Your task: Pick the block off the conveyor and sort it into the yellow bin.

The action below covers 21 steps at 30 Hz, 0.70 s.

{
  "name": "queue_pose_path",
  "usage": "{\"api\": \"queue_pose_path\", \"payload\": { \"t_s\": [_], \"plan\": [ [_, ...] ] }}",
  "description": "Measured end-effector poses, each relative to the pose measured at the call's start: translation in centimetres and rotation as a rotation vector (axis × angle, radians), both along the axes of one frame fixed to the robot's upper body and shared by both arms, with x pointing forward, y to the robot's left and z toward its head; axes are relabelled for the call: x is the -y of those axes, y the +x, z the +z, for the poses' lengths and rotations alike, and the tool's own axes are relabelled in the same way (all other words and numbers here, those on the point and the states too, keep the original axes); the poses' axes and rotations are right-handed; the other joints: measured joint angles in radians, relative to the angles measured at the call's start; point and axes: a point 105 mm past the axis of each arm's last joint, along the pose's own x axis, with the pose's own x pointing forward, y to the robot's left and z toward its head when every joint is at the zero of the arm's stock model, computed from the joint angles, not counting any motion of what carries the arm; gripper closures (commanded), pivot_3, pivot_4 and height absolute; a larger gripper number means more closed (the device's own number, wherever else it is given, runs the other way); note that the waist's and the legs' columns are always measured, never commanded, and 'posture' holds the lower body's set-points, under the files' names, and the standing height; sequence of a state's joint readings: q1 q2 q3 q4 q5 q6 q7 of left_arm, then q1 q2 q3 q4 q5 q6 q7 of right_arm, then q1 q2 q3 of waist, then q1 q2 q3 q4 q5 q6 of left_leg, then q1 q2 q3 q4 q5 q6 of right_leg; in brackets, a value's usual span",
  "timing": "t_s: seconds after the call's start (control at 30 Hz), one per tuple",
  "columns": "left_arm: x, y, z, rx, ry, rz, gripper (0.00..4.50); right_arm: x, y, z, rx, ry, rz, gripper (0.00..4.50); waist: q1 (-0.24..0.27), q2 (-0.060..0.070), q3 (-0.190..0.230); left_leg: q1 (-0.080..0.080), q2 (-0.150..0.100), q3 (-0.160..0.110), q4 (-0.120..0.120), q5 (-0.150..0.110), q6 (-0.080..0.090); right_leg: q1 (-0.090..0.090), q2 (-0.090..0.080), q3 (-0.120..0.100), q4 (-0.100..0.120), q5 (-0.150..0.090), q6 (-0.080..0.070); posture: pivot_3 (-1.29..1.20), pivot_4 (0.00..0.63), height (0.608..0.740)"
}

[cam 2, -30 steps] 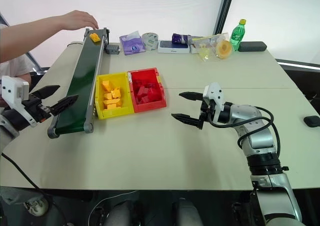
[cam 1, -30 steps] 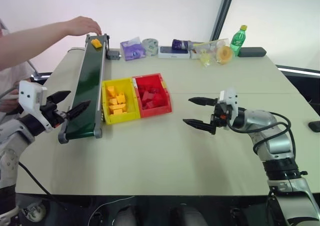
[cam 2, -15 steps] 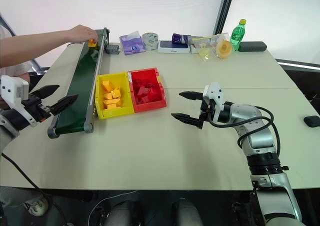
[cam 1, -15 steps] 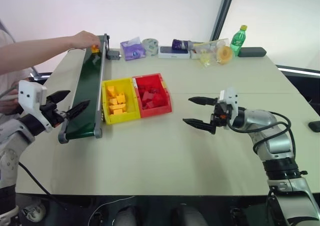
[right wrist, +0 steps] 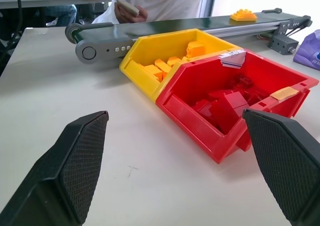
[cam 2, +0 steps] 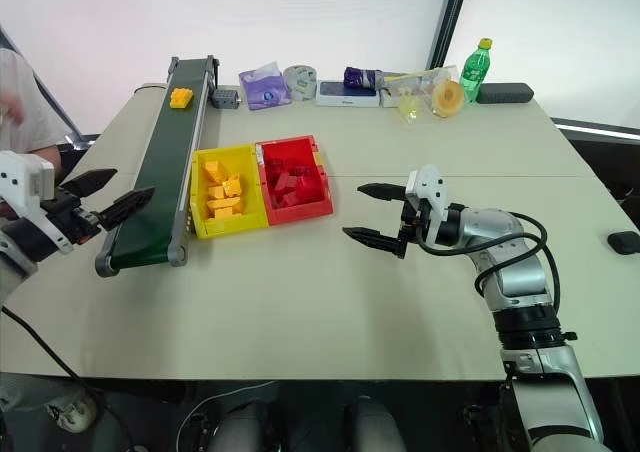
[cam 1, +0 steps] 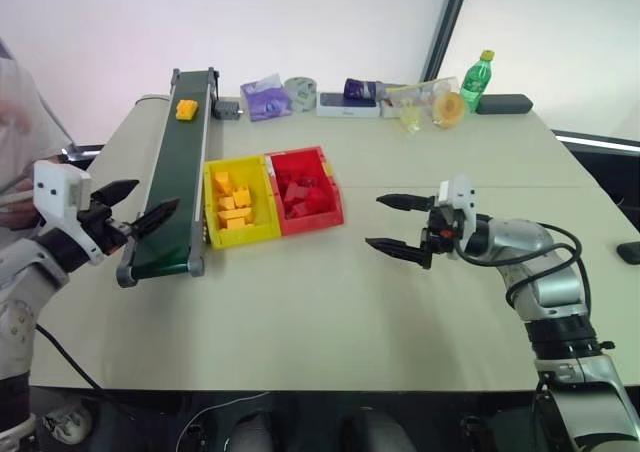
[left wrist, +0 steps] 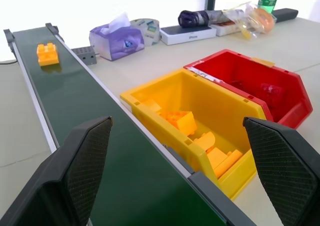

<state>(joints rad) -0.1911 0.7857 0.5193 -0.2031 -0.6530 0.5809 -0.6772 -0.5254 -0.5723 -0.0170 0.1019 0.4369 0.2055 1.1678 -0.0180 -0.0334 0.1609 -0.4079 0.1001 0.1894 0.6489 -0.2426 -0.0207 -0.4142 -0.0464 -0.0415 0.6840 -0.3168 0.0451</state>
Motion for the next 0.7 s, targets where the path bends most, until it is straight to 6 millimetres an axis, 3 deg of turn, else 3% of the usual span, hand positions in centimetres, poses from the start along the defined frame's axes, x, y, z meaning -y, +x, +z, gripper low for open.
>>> {"api": "queue_pose_path", "payload": {
  "t_s": [0.27, 0.5, 0.6, 0.7],
  "plan": [
    [-0.3, -0.2, -0.2, -0.001, 0.010, 0.052, 0.08, -0.1, 0.0, 0.0, 0.002, 0.001, 0.002, 0.00, 0.001, 0.000, 0.000, 0.000, 0.000, 0.000, 0.000, 0.000, 0.000, 0.000, 0.000, 0.000, 0.000, 0.000, 0.000, 0.00, 0.150, 0.740],
    [-3.7, 1.3, -0.3, -0.010, 0.040, 0.255, 0.08, -0.5, 0.2, 0.9, 0.024, 0.003, 0.017, 0.00, 0.000, 0.000, 0.000, 0.000, 0.000, 0.000, 0.000, 0.000, 0.000, 0.000, 0.000, 0.000, 0.000, 0.000, 0.000, 0.00, 0.150, 0.740],
    [-4.3, 2.0, 0.8, 0.001, 0.029, 0.337, 0.08, -0.7, 0.1, 0.8, 0.020, 0.004, 0.027, 0.00, 0.004, 0.000, 0.000, 0.000, 0.000, 0.000, 0.000, 0.000, 0.000, 0.000, 0.000, 0.000, 0.000, 0.000, 0.000, 0.00, 0.150, 0.740],
    [-4.2, 2.7, 0.1, -0.047, 0.029, 0.385, 0.08, -0.7, 0.1, 0.8, 0.020, 0.003, 0.028, 0.00, 0.004, 0.000, 0.000, 0.000, 0.000, 0.000, 0.000, 0.000, 0.000, 0.000, 0.000, 0.000, 0.000, 0.000, 0.000, 0.00, 0.150, 0.740]
  ]
}}
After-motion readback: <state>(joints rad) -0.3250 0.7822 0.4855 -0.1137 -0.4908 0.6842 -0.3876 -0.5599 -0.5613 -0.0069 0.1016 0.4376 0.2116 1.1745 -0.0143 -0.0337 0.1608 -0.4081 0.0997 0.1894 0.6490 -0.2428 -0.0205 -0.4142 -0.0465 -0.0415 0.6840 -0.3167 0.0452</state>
